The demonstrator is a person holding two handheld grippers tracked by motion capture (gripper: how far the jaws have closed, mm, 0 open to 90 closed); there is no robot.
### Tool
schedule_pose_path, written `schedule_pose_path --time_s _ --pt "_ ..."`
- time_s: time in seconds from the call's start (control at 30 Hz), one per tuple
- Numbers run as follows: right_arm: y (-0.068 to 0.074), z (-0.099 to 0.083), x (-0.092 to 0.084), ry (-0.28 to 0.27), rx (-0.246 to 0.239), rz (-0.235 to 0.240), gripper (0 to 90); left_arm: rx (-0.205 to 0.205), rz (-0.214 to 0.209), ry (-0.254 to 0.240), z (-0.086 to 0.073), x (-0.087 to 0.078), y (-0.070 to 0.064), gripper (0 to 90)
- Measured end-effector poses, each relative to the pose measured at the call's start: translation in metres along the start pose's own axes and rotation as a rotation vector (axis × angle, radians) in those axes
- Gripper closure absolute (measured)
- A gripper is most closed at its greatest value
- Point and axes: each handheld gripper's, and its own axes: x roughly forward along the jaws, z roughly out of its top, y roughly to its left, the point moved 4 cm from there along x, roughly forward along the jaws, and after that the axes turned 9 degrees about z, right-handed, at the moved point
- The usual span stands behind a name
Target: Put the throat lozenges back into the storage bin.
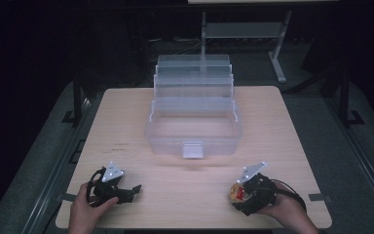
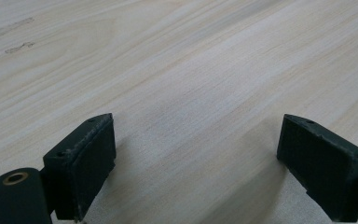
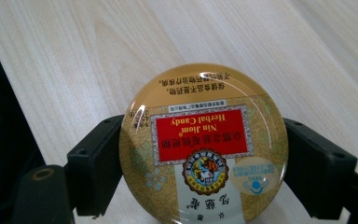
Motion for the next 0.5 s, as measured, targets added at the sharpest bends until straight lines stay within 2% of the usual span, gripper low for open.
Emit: schedule_pose_path --time_s 0.5 --pt "-0.0085 -0.0009 -0.0105 -0.013 0.023 -0.021 19.7 0.0 0.0 0.0 0.0 0.0 0.0 10.6"
